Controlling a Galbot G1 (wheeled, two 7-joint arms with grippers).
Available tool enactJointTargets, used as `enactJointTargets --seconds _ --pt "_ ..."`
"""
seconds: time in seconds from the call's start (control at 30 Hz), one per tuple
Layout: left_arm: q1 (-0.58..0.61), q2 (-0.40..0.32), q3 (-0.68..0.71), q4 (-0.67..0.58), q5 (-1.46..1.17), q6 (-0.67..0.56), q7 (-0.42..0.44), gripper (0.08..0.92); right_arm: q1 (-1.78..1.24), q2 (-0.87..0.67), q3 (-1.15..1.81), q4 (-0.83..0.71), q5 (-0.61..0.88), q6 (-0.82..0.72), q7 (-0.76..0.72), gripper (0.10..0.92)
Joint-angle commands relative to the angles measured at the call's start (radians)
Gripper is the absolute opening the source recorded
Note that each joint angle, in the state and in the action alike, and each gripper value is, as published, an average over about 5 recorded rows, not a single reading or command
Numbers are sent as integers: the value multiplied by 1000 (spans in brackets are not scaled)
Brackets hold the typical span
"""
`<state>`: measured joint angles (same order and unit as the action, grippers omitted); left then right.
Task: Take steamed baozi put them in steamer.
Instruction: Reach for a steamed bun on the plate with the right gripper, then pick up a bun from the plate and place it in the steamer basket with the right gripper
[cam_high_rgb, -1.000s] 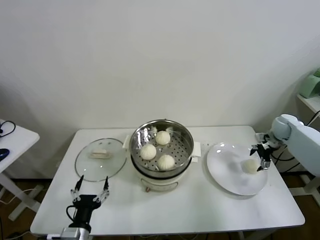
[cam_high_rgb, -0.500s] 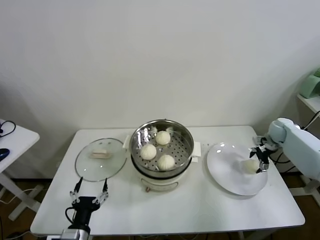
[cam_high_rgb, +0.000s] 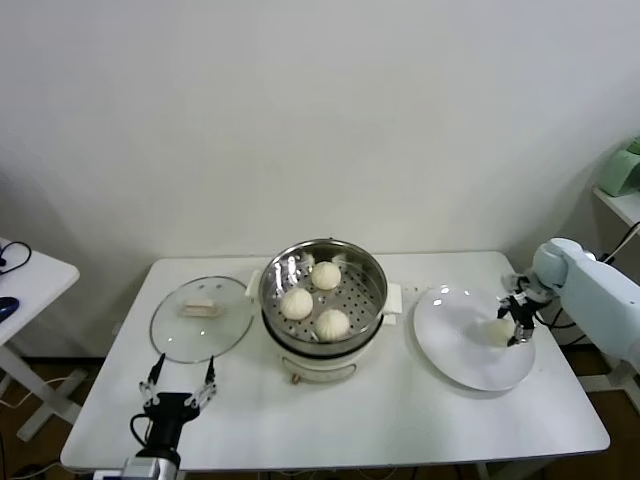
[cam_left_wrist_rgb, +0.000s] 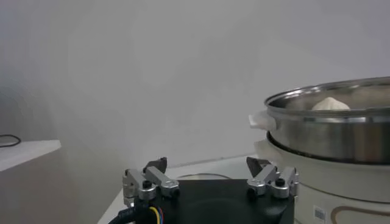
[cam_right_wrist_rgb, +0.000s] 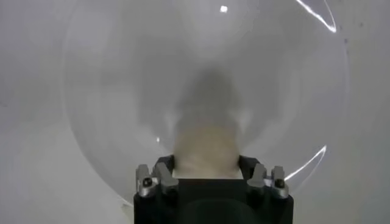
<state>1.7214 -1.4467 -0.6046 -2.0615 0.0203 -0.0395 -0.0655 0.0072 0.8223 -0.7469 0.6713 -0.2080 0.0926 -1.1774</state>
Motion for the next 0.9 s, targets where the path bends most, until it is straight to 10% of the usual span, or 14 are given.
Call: enactJointTargets --seconds 0.03,0.9 --pt "1 -1 1 1 1 0 0 823 0 -1 -3 0 18 -5 0 681" --pt "-1 -9 38 -40 30 4 -2 823 771 184 -839 187 1140 -234 68 666"
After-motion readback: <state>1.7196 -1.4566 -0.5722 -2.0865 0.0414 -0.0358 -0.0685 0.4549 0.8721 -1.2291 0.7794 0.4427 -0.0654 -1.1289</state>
